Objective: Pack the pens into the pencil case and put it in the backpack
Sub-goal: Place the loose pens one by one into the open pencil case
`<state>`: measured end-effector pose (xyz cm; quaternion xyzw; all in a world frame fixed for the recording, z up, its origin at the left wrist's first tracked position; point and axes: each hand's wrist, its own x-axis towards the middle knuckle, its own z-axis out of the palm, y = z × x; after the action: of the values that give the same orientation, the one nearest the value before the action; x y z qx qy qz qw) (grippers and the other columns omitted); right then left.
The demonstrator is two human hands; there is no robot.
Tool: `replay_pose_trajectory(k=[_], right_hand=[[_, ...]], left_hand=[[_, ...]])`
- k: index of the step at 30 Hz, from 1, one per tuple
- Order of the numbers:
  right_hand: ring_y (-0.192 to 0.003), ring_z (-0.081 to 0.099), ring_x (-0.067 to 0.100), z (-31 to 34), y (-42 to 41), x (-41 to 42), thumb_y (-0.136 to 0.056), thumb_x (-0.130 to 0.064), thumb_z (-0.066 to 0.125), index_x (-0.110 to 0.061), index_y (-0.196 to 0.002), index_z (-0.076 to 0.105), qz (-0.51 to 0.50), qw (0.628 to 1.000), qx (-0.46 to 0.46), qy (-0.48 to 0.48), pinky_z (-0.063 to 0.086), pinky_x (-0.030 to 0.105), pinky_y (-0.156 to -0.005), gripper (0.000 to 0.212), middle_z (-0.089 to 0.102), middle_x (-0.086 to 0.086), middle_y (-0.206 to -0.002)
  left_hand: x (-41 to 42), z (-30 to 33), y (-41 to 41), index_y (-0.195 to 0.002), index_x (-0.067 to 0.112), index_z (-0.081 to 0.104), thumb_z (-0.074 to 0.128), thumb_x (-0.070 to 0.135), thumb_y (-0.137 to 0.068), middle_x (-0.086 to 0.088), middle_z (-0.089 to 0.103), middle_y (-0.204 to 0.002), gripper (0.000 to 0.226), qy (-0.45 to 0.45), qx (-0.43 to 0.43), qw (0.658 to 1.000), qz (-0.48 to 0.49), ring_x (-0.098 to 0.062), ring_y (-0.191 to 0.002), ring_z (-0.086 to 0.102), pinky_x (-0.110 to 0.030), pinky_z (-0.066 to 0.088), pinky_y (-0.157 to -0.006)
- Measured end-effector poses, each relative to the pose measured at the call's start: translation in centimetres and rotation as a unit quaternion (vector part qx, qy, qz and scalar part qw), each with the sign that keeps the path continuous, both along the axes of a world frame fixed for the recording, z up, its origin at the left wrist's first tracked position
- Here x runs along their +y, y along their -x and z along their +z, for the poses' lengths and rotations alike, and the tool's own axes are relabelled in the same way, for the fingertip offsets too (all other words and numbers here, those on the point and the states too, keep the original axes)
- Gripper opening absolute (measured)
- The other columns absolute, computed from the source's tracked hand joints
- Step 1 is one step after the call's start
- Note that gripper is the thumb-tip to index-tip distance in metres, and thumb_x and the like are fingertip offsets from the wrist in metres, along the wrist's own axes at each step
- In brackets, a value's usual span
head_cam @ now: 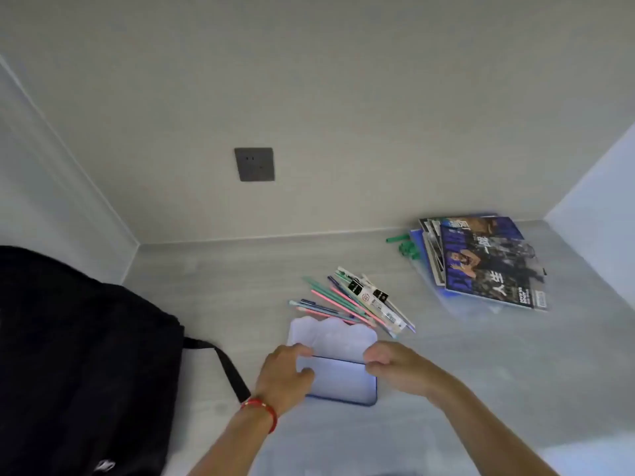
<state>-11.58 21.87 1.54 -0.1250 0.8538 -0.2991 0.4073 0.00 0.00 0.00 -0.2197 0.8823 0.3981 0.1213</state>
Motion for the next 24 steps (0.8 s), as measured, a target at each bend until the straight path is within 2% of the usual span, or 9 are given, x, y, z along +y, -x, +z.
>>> replay_pose_trajectory(k=[2, 3, 5, 8, 12, 16, 19, 22, 24], right_hand=[[-0.077, 0.054, 0.025, -1.6, 0.3, -0.3, -0.087, -0.021, 0.055, 0.0, -0.092, 0.054, 0.018, 0.999, 0.003, -0.032, 0.033, 0.03, -0.069, 0.022, 0.051, 0.004, -0.086], [-0.068, 0.045, 0.017, -2.4, 0.7, -0.6, -0.087, -0.02, 0.053, -0.007, -0.081, 0.048, 0.018, 0.999, 0.008, -0.047, 0.03, 0.029, -0.064, 0.016, 0.043, -0.001, -0.08], [-0.061, 0.035, 0.013, -3.4, 1.2, -1.3, -0.086, -0.017, 0.049, -0.018, -0.067, 0.032, 0.001, 0.997, 0.026, -0.067, 0.025, 0.028, -0.055, 0.025, 0.035, -0.004, -0.071], [-0.062, 0.041, 0.018, -5.2, 1.6, -1.3, -0.085, -0.014, 0.046, -0.017, -0.061, 0.032, -0.034, 0.995, 0.065, -0.07, 0.027, 0.029, -0.053, 0.028, 0.038, -0.001, -0.063], [-0.089, 0.061, 0.026, -7.2, 2.4, -0.9, -0.084, -0.014, 0.051, -0.009, -0.086, 0.065, -0.054, 0.996, 0.066, -0.024, 0.049, 0.031, -0.076, 0.015, 0.066, 0.005, -0.089], [-0.101, 0.068, 0.024, -8.0, 3.3, -1.0, -0.087, -0.017, 0.054, -0.016, -0.107, 0.069, -0.033, 0.999, -0.005, 0.036, 0.054, 0.042, -0.094, 0.025, 0.072, 0.002, -0.108], [-0.098, 0.069, 0.021, -8.7, 4.2, -1.1, -0.09, -0.014, 0.058, -0.014, -0.105, 0.07, -0.005, 0.998, 0.012, 0.068, 0.056, 0.041, -0.092, 0.019, 0.072, 0.001, -0.104], [-0.092, 0.068, 0.026, -8.8, 5.9, -1.1, -0.089, -0.008, 0.057, -0.011, -0.098, 0.068, 0.013, 0.987, 0.143, 0.066, 0.056, 0.038, -0.079, 0.014, 0.071, 0.005, -0.098], [-0.092, 0.066, 0.029, -8.5, 7.2, -1.2, -0.09, -0.009, 0.056, -0.013, -0.102, 0.065, 0.055, 0.97, 0.233, 0.032, 0.054, 0.037, -0.072, 0.015, 0.067, 0.008, -0.101]], left_hand=[[-0.1, -1.3, 0.7, -0.116, 0.028, 0.067, 0.059, 0.02, -0.079, -0.003, 0.06, -0.125, 0.038, 0.024, -0.041, 0.999, -0.01, -0.021, -0.112, 0.059, -0.024, 0.044, -0.094], [0.0, -1.9, 1.1, -0.117, 0.027, 0.066, 0.058, 0.021, -0.08, -0.005, 0.059, -0.126, 0.039, 0.037, -0.056, 0.998, -0.016, -0.023, -0.112, 0.059, -0.026, 0.045, -0.095], [0.1, -2.8, 1.8, -0.123, 0.025, 0.064, 0.057, 0.021, -0.081, -0.01, 0.054, -0.13, 0.043, 0.066, -0.083, 0.994, -0.018, -0.027, -0.116, 0.056, -0.03, 0.044, -0.1], [1.0, -3.6, 2.3, -0.129, 0.024, 0.059, 0.057, 0.022, -0.08, -0.012, 0.051, -0.133, 0.049, 0.075, -0.121, 0.99, -0.011, -0.03, -0.119, 0.054, -0.032, 0.044, -0.102], [1.1, -4.8, 2.1, -0.128, 0.024, 0.059, 0.054, 0.024, -0.083, -0.007, 0.057, -0.132, 0.046, 0.096, -0.146, 0.984, 0.024, -0.027, -0.119, 0.054, -0.031, 0.042, -0.102], [1.9, -5.4, 0.8, -0.093, 0.024, 0.064, 0.041, 0.023, -0.086, -0.007, 0.069, -0.109, 0.024, 0.123, -0.206, 0.97, 0.028, -0.029, -0.098, 0.062, -0.031, 0.049, -0.082], [2.9, -5.5, -0.1, -0.087, 0.021, 0.065, 0.04, 0.025, -0.088, -0.007, 0.071, -0.099, 0.026, 0.138, -0.218, 0.965, 0.053, -0.029, -0.09, 0.063, -0.033, 0.054, -0.08], [4.1, -5.1, 0.0, -0.097, 0.019, 0.067, 0.041, 0.022, -0.091, -0.008, 0.07, -0.103, 0.027, 0.131, -0.241, 0.959, 0.075, -0.027, -0.09, 0.062, -0.034, 0.053, -0.081], [4.7, -5.0, 0.5, -0.108, 0.01, 0.065, 0.041, 0.011, -0.093, -0.011, 0.066, -0.114, 0.028, 0.055, -0.244, 0.961, 0.12, -0.031, -0.1, 0.061, -0.038, 0.05, -0.087]])
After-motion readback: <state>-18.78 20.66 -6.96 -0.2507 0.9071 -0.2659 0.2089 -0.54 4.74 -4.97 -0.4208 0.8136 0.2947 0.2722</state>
